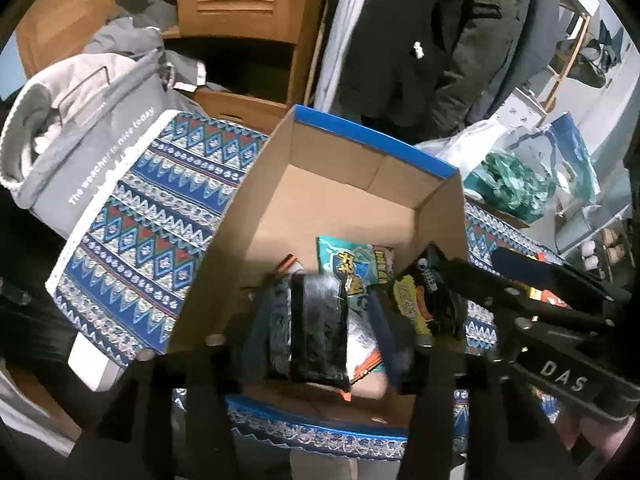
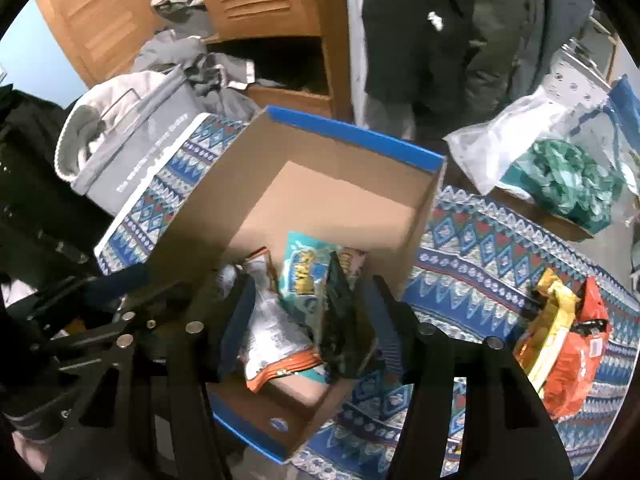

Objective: Organize snacks
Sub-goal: 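Carry both black bags into the cardboard box and open both tools, then move both tools back over the remaining snack pile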

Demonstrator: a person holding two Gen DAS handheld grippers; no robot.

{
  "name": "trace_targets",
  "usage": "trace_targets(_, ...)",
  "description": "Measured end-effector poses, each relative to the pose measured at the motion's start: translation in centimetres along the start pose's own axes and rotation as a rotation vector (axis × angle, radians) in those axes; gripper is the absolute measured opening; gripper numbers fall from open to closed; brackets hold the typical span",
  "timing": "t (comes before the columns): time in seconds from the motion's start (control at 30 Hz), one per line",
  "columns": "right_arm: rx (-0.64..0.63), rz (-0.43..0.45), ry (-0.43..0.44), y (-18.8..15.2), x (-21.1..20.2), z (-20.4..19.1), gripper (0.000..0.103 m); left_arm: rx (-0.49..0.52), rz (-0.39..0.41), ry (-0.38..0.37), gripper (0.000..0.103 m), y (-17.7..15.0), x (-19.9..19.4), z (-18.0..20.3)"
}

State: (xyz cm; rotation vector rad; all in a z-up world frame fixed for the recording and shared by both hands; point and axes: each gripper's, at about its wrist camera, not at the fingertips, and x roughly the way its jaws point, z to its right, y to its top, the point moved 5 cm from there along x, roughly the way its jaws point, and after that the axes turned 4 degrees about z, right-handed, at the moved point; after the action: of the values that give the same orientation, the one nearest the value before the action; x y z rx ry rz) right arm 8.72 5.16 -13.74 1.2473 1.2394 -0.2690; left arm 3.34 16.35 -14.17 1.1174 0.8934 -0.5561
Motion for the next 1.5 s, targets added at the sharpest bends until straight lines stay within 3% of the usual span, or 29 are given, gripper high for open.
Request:
trace_targets(0.17,0.020,0.020,-0.020,0.1,-0.9,1.2,0.065,0.007,0.012,-0.002,0.063,0.1,-0.4,0.4)
trace_targets(0.87,0.056,0.058,-0.098,-1.6,-4.3,5.8,0.077,0.076,-0.012,-0.048,0.068,-0.8,-0.8,5.1)
trace_targets(1.5,0.155,0.051,-0.181,-5.9,-7.6,13.5,0.078,0.193,-0.028,-0.108,0.071,-2.6,-1.0,12.1)
